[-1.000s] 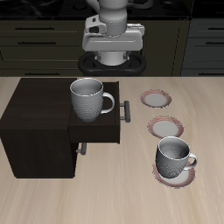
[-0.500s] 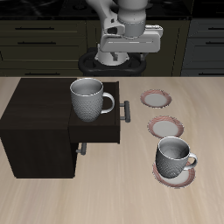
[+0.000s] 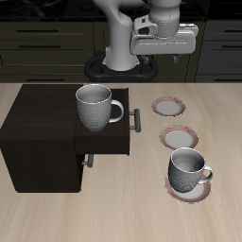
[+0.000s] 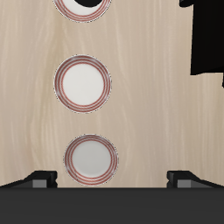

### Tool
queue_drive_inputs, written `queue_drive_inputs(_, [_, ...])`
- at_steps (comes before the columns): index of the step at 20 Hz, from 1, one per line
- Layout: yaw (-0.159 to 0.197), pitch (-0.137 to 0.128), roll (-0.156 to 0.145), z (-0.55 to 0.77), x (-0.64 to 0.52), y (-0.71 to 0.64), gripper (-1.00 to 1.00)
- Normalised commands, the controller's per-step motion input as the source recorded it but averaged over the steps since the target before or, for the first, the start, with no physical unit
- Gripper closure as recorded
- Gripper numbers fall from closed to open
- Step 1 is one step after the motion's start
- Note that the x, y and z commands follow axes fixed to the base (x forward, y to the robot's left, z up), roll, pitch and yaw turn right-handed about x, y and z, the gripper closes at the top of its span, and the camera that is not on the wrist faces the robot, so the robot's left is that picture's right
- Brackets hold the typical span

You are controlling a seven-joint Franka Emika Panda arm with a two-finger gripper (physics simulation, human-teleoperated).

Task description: Place the porcelain mug that is on the plate onto the nearest plate relative to the robot

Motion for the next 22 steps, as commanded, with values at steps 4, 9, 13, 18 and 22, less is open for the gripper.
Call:
queue_drive_inputs(4, [-0.030, -0.007, 0.034, 0.03, -0.02, 0.44, -1.00])
queue_drive_inputs(9, [-0.003, 0.003, 0.025, -0.06, -0.01, 0.54, -1.00])
queue_drive_inputs(13, [0.001, 0.014, 0.036, -0.06, 0.06, 0.21, -1.00])
queue_drive_inputs(18, [0.008, -0.001, -0.011, 0.06, 0.22, 0.00, -1.00])
queue_drive_inputs(22, [0.021, -0.012, -0.017, 0.12, 0.37, 0.06, -1.00])
